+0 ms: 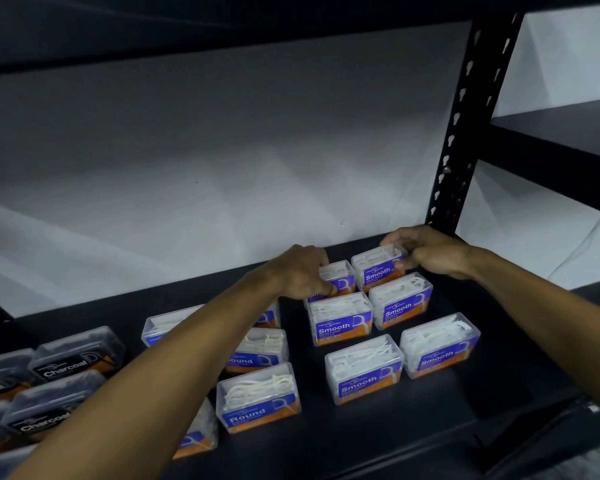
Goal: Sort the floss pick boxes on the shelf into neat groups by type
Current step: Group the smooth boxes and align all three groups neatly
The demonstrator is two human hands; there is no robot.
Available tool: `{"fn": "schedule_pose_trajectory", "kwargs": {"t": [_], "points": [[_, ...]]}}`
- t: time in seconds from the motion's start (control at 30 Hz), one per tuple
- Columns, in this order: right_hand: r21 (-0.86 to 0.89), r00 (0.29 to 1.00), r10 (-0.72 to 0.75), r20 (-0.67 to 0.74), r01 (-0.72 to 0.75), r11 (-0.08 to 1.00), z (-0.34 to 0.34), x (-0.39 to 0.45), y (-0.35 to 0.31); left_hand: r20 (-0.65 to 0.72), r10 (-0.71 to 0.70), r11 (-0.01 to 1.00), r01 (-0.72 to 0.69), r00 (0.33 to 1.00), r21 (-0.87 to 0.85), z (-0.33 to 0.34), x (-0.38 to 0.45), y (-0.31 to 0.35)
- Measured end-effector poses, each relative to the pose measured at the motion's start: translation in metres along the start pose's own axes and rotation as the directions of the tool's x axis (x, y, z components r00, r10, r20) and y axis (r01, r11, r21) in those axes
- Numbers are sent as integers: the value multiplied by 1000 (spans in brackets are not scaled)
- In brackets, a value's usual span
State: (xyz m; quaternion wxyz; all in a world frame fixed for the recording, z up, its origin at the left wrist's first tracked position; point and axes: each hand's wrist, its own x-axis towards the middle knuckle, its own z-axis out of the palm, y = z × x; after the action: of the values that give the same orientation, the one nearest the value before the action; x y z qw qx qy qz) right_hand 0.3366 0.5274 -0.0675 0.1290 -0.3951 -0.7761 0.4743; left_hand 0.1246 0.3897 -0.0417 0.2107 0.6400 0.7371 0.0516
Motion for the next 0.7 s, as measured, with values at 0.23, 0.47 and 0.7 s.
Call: {"fn": "schedule_pose_trajectory", "kwargs": {"t": [0.23,0.47,0.7], "points": [[7,999,-4,48,4,1000,0,-2,3,7,-1,999,1,1000,33,-4,-3,-1],[90,998,7,68,-13,996,-12,-4,3,-11,-11,999,11,1000,50,-7,-6,-2],[52,999,23,25,-24,998,-6,-6,2,-42,-6,999,8,999,50,-6,-9,-6]]}}
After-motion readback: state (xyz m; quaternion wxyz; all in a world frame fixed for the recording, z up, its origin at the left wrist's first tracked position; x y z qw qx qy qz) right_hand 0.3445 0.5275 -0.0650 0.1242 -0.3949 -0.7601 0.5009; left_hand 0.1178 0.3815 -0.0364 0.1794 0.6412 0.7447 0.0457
